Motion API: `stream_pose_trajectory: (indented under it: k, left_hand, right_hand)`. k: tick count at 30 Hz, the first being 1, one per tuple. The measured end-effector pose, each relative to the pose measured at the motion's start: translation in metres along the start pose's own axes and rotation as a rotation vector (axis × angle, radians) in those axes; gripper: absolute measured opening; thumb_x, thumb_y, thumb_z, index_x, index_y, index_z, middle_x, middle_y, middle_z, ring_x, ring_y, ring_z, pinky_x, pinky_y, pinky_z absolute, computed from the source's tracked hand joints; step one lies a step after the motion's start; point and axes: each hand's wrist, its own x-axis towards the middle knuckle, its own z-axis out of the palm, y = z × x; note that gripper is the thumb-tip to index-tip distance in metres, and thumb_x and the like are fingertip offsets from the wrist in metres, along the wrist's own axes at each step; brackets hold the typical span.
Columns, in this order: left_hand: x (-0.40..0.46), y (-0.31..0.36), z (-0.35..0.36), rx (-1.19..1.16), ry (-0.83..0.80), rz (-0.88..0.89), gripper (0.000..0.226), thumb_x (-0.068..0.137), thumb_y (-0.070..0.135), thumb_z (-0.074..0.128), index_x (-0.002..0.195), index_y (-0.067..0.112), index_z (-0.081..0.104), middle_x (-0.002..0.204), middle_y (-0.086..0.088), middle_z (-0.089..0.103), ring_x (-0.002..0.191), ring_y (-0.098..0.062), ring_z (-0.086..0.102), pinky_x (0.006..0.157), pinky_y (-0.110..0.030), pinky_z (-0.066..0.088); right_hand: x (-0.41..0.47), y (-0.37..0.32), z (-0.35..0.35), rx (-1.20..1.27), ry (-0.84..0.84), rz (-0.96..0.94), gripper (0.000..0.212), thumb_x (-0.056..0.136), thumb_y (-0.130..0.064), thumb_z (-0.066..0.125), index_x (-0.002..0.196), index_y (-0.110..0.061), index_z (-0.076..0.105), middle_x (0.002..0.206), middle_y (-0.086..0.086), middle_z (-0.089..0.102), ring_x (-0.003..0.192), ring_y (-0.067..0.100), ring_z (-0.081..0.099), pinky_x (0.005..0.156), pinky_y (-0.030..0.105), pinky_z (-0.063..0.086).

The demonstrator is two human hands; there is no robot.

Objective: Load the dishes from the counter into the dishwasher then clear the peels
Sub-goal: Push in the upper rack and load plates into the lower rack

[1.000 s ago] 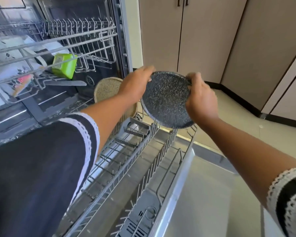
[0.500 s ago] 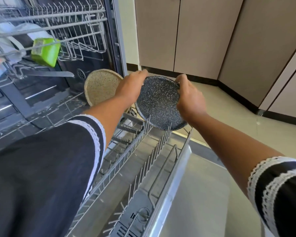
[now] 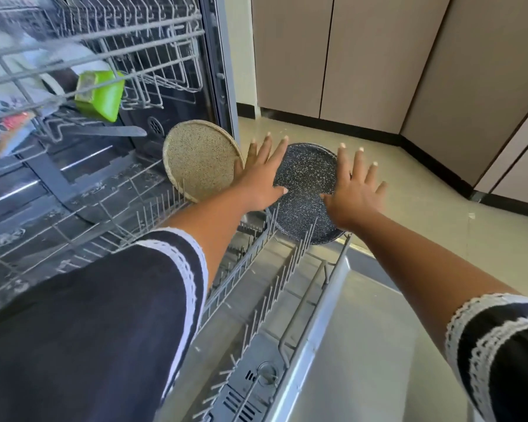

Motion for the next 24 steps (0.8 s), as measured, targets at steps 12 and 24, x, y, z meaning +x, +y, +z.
stream_pose_trajectory:
  k: [12,24]
  left_hand:
    - [-0.076,0.045,-0.140,0.295,0.096,-0.188,0.094,0.078,0.082,0.006,0.149,0.028,-0.024,0.148,-0.008,-0.042,0.137,-0.031,-0.038,0.111,-0.060,-0.018]
    - [-0.103,0.110,-0.420,0.311,0.292,-0.339,0.089,0.087,0.075,-0.003,0.152,0.020,0.023,0.160,-0.013,0.014,0.148,-0.035,0.007,0.116,-0.054,0.003]
  right_hand:
    - [-0.014,-0.096,-0.199,-0.101,-0.055,-0.178,0.095,0.082,-0.082,0.019,0.145,-0.032,-0.033,0.151,0.006,-0.041,0.138,0.039,-0.036,0.104,0.065,-0.020]
    - [-0.031,-0.173,-0.470,-0.035,-0.076,-0.273,0.088,0.081,-0.067,-0.019,0.148,-0.011,-0.026,0.153,0.008,-0.036,0.140,0.024,-0.037,0.118,0.043,-0.018]
